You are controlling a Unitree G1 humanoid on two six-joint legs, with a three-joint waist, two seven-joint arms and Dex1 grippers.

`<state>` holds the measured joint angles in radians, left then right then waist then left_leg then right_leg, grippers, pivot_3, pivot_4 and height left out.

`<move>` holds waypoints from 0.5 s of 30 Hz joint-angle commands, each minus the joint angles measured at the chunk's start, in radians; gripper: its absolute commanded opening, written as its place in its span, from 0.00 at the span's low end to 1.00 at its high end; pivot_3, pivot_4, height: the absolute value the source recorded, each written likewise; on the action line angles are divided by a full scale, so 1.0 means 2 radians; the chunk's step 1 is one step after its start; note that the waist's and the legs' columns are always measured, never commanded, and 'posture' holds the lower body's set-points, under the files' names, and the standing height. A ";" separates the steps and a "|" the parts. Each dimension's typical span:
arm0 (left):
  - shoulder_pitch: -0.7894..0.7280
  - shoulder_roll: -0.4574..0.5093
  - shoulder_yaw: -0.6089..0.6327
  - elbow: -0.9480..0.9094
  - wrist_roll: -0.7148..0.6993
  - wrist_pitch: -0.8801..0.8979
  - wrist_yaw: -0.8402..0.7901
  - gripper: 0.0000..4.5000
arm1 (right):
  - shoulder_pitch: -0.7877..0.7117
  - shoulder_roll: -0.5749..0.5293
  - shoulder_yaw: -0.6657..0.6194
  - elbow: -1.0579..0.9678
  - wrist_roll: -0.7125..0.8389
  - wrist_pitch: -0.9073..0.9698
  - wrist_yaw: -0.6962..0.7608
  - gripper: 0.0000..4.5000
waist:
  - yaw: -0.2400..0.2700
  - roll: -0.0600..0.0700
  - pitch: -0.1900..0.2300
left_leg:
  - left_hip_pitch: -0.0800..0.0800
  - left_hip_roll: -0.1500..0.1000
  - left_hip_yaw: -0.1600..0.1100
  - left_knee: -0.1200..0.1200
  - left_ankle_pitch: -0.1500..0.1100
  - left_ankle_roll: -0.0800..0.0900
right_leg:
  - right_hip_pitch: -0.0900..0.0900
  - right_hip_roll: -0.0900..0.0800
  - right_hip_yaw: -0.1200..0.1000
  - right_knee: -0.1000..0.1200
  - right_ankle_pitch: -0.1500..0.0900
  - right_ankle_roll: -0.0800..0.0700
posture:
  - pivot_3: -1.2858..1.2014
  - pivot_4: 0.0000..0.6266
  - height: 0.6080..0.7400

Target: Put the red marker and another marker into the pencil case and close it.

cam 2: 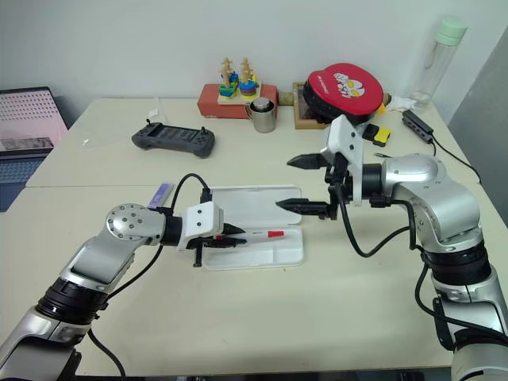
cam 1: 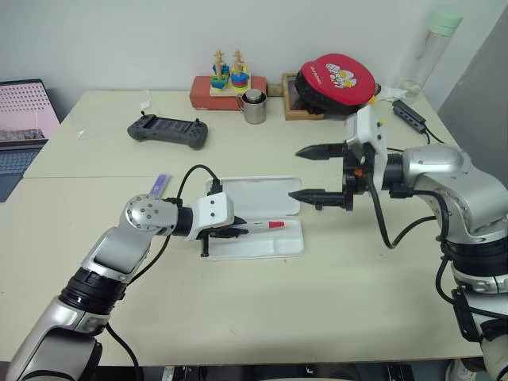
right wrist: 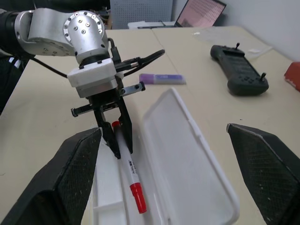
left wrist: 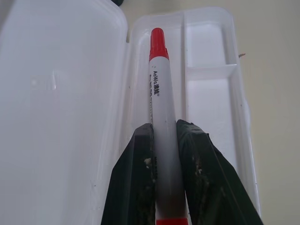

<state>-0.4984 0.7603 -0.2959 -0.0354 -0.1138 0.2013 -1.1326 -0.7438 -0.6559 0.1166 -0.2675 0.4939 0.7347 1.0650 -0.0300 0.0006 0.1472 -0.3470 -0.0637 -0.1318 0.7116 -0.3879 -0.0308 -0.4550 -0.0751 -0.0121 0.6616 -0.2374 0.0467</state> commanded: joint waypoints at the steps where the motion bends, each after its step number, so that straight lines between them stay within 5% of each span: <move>1: -0.018 -0.009 -0.006 0.008 0.021 -0.018 0.001 0.10 | 0.005 -0.008 0.000 -0.033 0.007 0.006 -0.003 1.00 | 0.000 0.000 0.000 | 0.000 0.000 0.000 0.000 0.000 0.000 | 0.000 0.000 0.000 0.000 0.000 0.000 | 0.52 0.24 1.00; 8: -0.026 -0.020 -0.009 0.026 0.039 -0.022 0.000 0.10 | 0.008 -0.008 -0.002 -0.041 0.012 0.014 -0.011 1.00 | 0.000 0.000 0.000 | 0.000 0.000 0.000 0.000 0.000 0.000 | 0.000 0.000 0.000 0.000 0.000 0.000 | 0.52 0.24 1.00; 9: -0.026 -0.022 -0.008 0.027 0.040 -0.021 -0.001 0.25 | 0.009 -0.008 -0.002 -0.042 0.013 0.014 -0.011 1.00 | 0.000 0.000 0.000 | 0.000 0.000 0.000 0.000 0.000 0.000 | 0.000 0.000 0.000 0.000 0.000 0.000 | 0.52 0.24 1.00; 15: -0.025 -0.031 0.010 0.022 0.027 -0.009 0.007 0.52 | 0.008 -0.006 -0.001 -0.041 0.015 0.016 -0.011 1.00 | 0.000 0.000 0.000 | 0.000 0.000 0.000 0.000 0.000 0.000 | 0.000 0.000 0.000 0.000 0.000 0.000 | 0.52 0.24 1.00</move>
<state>-0.5338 0.7005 -0.3158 0.0379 -0.0415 0.1749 -1.1258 -0.7194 -0.6607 0.1374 -0.3123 0.5035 0.7727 1.0438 -0.0302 0.0005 0.1471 -0.3468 -0.0637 -0.1319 0.7120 -0.3879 -0.0307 -0.4549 -0.0751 -0.0125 0.6620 -0.2374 0.0467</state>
